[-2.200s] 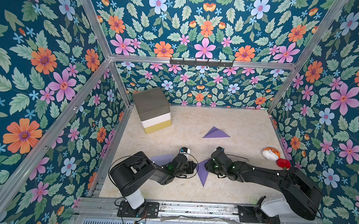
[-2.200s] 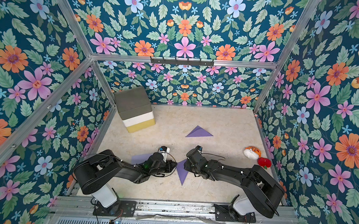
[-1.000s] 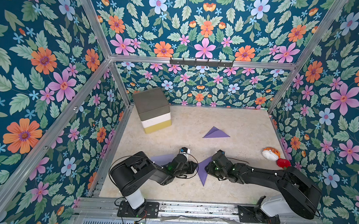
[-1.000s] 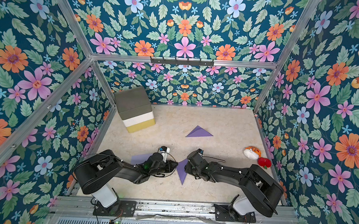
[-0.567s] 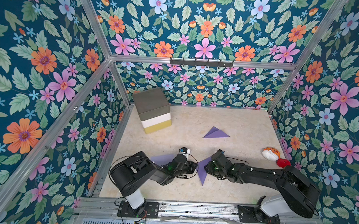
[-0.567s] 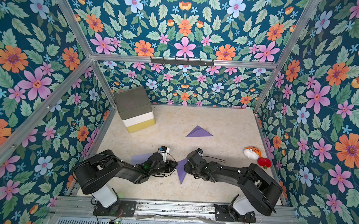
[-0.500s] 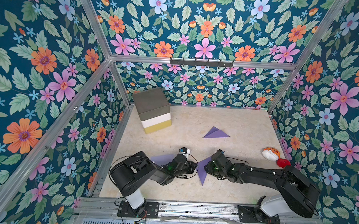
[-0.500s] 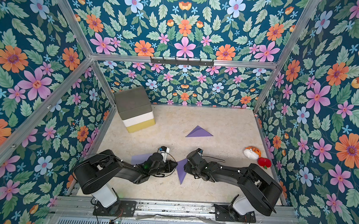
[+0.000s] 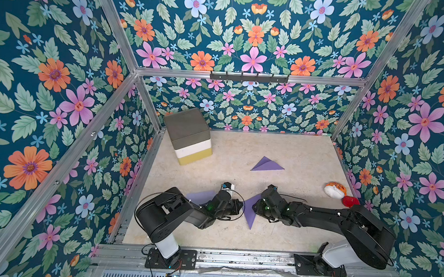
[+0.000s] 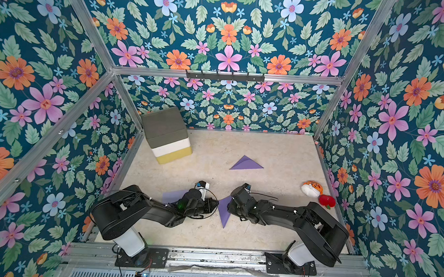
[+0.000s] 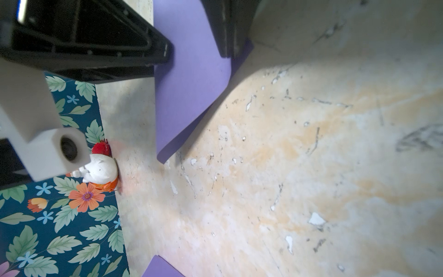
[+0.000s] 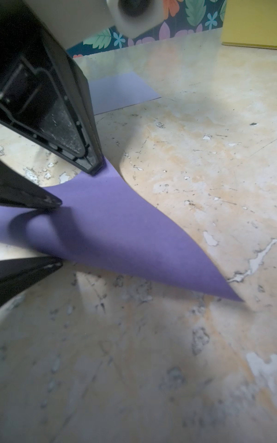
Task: Fold the square paper diagonally
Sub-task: Fold the paper at the center of the board.
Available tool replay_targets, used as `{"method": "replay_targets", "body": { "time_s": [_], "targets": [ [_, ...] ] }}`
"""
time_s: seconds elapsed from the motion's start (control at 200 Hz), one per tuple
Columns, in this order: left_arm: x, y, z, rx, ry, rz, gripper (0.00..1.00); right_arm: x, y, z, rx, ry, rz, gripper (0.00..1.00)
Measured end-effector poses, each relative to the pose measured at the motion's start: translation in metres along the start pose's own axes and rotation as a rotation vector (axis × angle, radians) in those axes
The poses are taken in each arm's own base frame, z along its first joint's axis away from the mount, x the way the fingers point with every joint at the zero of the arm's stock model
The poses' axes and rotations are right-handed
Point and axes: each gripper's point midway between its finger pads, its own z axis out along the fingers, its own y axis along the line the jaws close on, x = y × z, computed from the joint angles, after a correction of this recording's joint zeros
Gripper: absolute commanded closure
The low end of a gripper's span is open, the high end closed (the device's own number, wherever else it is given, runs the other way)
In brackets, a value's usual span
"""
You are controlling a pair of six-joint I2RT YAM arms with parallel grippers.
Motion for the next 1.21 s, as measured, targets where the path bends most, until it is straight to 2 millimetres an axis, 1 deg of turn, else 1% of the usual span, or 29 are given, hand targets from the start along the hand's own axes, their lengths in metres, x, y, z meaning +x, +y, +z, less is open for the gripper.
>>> {"method": "replay_targets", "body": {
  "time_s": [0.07,0.125,0.15,0.305,0.43,0.57,0.675,0.785,0.855,1.02,1.09,1.205],
  "targets": [
    [0.000,0.000,0.000,0.000,0.001,0.000,0.98,0.000,0.000,-0.001,0.002,0.001,-0.003,0.58],
    [0.000,0.000,0.000,0.000,0.001,0.002,0.98,0.000,0.000,-0.004,0.010,0.004,-0.006,0.51],
    [0.000,0.000,0.000,0.000,0.001,0.003,0.99,-0.001,0.001,-0.005,0.012,0.002,-0.010,0.49],
    [-0.001,0.000,0.002,-0.006,0.002,0.007,1.00,-0.014,0.015,-0.017,0.005,-0.038,-0.040,0.49],
    [0.000,0.001,0.003,-0.011,0.003,0.018,1.00,-0.022,0.022,-0.028,-0.002,-0.067,-0.053,0.53],
    [0.001,0.002,0.003,-0.014,0.006,0.018,1.00,-0.026,0.031,-0.037,-0.038,-0.085,-0.068,0.63],
    [0.002,0.003,0.004,-0.016,0.008,0.018,1.00,-0.025,0.041,-0.037,-0.080,-0.072,-0.073,0.72],
    [0.002,0.004,0.003,-0.018,0.009,0.020,1.00,-0.020,0.048,-0.029,-0.121,-0.047,-0.075,0.81],
    [0.002,0.004,0.003,-0.019,0.009,0.020,1.00,-0.018,0.048,-0.023,-0.124,-0.034,-0.070,0.85],
    [0.002,0.004,0.003,-0.019,0.009,0.020,1.00,-0.010,0.047,-0.012,-0.140,0.006,-0.052,0.88],
    [0.002,0.004,0.003,-0.019,0.009,0.020,1.00,-0.006,0.041,-0.008,-0.129,0.017,-0.044,0.89],
    [0.002,0.004,0.004,-0.019,0.009,0.020,1.00,0.002,0.025,-0.002,-0.092,0.037,-0.028,0.89]
  ]
}}
